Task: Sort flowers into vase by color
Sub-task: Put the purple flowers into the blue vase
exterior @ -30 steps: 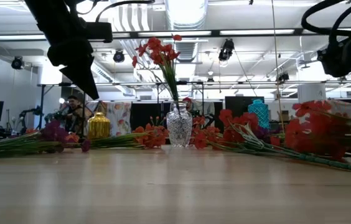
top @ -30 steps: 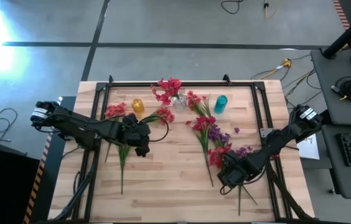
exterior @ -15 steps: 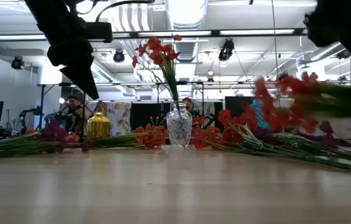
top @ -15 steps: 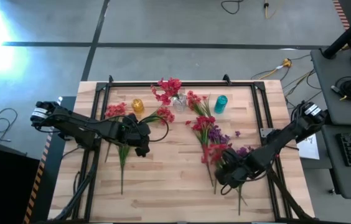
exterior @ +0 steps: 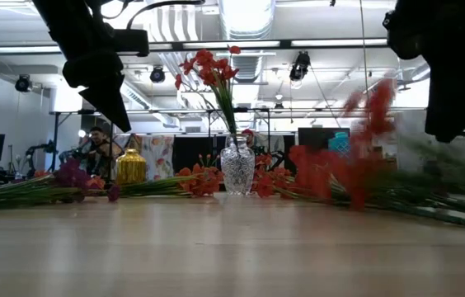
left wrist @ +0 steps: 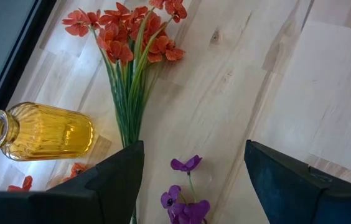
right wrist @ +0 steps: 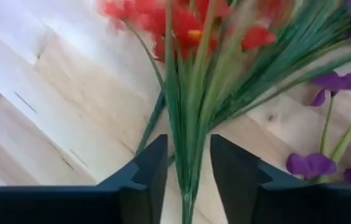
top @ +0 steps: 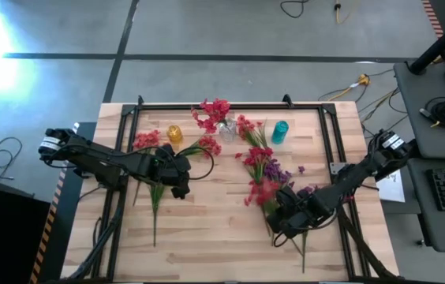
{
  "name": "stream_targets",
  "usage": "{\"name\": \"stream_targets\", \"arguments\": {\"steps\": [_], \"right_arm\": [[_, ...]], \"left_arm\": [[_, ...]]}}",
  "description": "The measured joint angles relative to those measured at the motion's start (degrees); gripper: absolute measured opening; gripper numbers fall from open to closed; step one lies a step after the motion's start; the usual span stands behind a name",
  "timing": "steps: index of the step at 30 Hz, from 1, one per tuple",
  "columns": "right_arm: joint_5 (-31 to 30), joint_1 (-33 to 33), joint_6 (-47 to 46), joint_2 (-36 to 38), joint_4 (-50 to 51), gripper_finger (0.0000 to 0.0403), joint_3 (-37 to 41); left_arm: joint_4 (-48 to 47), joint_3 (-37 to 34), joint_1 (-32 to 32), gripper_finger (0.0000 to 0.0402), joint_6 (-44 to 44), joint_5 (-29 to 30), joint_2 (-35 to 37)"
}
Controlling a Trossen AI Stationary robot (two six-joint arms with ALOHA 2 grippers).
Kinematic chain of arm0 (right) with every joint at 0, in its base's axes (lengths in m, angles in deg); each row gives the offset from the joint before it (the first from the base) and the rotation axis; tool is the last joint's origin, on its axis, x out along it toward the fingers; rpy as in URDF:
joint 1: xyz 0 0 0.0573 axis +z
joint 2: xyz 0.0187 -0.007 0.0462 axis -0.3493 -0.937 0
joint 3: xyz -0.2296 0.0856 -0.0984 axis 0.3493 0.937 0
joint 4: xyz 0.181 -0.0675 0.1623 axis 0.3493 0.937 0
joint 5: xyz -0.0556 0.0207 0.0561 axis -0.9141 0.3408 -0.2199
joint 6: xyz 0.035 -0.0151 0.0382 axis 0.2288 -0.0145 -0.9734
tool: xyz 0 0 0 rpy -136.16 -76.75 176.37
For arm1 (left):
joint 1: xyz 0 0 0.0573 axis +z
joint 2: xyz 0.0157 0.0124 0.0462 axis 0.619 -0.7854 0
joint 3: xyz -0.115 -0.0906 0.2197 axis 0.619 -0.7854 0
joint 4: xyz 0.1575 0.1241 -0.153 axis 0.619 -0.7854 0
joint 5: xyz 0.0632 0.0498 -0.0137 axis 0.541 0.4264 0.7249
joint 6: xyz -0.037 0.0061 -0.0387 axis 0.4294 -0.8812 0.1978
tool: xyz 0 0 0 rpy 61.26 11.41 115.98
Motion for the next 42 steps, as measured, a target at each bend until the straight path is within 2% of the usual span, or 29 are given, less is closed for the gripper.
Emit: {"name": "stream_targets", "arguments": {"steps": [5, 11, 14, 19, 26, 31, 42], "right_arm": [[2.3, 0.0, -2.9, 1.0, 3.0, 0.0167, 0.0], [11.8, 0.6, -8.3, 1.4, 8.5, 0.0218, -0.2], [14.4, 1.4, -10.3, 1.4, 9.5, 0.0239, -0.2], [16.5, 3.4, -14.6, 1.4, 10.5, 0.0267, -0.1], [21.5, 8.3, -23.9, 1.4, 17.5, 0.0287, 0.4], [21.0, 10.2, -29.0, 1.4, 14.5, 0.0288, 4.0], [18.4, 10.3, -32.3, 1.5, -3.5, 0.0286, 15.7]], "left_arm": [[0.0, 0.0, 0.0, 0.0262, 0.0, 0.0, 0.0], [0.0, 0.0, 0.0, 0.0262, 0.0, 0.0, 0.0], [0.0, 0.0, 0.0, 0.0262, 0.0, 0.0, 0.0], [0.0, 0.0, 0.0, 0.0262, 0.0, 0.0, 0.0], [0.0, 0.0, 0.0, 0.0262, 0.0, 0.0, 0.0], [0.0, 0.0, 0.0, 0.0262, 0.0, 0.0, 0.0], [0.1, 0.0, 0.0, 0.0262, 0.0, 0.0, 0.0]]}}
